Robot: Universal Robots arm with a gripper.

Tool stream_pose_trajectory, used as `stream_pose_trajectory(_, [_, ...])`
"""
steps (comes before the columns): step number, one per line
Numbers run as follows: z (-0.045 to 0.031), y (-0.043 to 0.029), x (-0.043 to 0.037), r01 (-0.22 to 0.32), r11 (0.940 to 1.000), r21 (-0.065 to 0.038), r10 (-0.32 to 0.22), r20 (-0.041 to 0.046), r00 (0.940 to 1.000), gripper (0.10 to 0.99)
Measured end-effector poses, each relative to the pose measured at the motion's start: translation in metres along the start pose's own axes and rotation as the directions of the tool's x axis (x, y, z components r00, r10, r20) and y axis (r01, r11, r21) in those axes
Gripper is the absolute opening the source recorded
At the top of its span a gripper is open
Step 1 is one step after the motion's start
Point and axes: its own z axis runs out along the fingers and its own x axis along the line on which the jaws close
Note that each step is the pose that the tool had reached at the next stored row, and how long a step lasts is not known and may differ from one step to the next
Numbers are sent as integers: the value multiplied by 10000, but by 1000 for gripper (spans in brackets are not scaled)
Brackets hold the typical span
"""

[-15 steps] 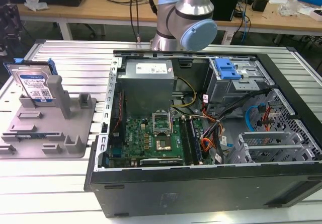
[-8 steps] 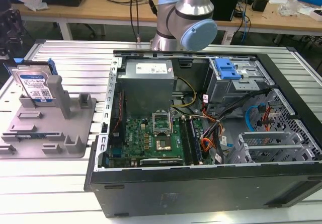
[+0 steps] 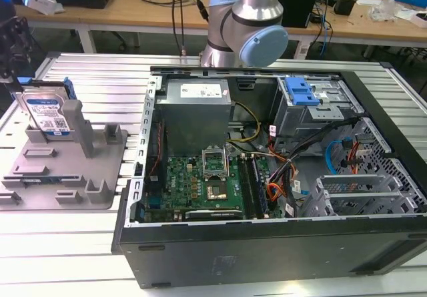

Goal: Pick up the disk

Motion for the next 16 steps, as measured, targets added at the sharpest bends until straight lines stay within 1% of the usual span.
stream_pose_trajectory(5, [38,6,-7,24,10000,0,-24,-1,10000,541])
stream_pose_trajectory(10, [106,10,-29,85,10000,2,-85,-4,10000,541])
stream_pose_trajectory(14, [150,10,-36,160,9999,38,-160,-30,9999,541])
stream_pose_trajectory(16, [169,12,-38,205,9998,76,-204,-42,9998,541])
